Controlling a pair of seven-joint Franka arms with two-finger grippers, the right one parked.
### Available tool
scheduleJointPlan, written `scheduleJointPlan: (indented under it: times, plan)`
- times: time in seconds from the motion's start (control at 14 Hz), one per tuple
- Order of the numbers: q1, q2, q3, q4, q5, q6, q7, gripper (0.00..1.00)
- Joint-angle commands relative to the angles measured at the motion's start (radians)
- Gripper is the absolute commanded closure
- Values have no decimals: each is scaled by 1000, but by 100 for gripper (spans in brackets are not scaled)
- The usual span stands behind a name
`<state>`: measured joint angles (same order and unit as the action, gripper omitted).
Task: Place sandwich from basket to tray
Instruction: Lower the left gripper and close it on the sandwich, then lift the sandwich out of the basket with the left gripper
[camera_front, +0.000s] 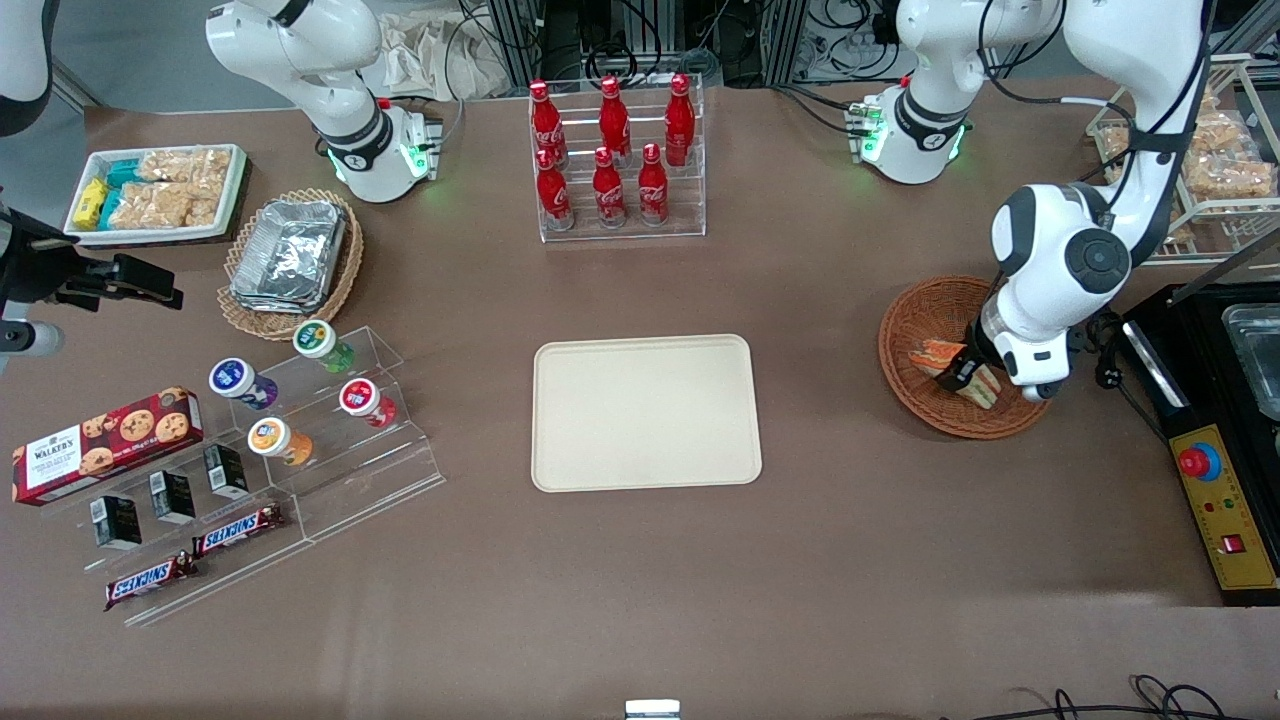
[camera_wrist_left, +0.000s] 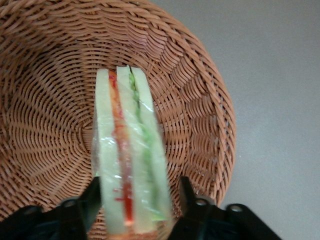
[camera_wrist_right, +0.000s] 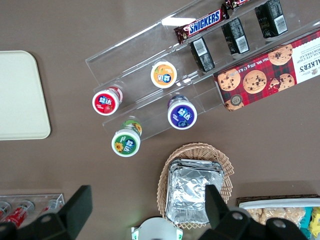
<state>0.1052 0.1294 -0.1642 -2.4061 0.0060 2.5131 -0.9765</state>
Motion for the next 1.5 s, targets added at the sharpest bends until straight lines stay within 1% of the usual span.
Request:
scheduleJointPlan:
  times: [0.0, 0.21, 0.36, 0.5, 0.57, 0.71, 0.79, 0.86, 0.93, 1.07, 1.14, 1.29, 1.43]
  plan:
    - [13, -10, -5, -22, 32, 52, -25, 100]
    - [14, -60, -5, -11, 34, 21, -11, 100]
    - [14, -115, -5, 24, 42, -95, 31, 100]
    - [11, -171, -11, 96, 42, -265, 125, 100]
    - [4, -191, -14, 145, 43, -349, 181, 100]
    - [-16, -194, -26, 305, 25, -582, 303, 100]
    - [-39, -189, -40, 393, 19, -682, 340, 100]
    - [-62, -177, -49, 466, 12, -745, 357, 100]
    - [-94, -172, -61, 523, -19, -779, 358, 100]
    - [-142, -152, -84, 594, -87, -787, 358, 100]
    - [-165, -119, -103, 632, -109, -783, 354, 100]
    - [-206, -36, -149, 700, -113, -766, 320, 100]
    - [-242, 30, -188, 699, -112, -644, 286, 100]
